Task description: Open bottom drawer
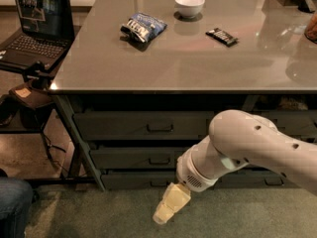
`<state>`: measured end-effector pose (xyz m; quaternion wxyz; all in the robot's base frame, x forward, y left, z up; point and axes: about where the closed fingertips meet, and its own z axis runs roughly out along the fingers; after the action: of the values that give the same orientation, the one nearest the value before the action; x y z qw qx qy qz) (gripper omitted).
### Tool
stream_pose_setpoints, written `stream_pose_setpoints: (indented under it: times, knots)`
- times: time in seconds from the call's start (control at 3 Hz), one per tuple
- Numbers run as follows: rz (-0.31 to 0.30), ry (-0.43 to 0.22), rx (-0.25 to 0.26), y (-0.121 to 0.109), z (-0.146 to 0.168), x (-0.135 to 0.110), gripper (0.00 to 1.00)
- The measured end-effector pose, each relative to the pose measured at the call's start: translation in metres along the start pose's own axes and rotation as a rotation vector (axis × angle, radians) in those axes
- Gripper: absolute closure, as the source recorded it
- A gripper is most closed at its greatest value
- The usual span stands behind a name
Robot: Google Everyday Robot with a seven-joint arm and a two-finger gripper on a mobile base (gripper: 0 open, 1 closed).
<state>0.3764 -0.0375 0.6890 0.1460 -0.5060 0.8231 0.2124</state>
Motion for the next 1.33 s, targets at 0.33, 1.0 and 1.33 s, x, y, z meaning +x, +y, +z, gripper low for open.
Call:
stream_pose_setpoints:
  times: [0.33,1.0,1.33]
  knots:
    - [-0.017,-0.041,-0.002,-0.014,0.001,0.017,0.0]
    - [-0.065,-0.175,-0.081,-0.067,0.011,0.067,0.0]
    - [-0.065,-0.174,-0.083,-0.066,0.011,0.068,0.0]
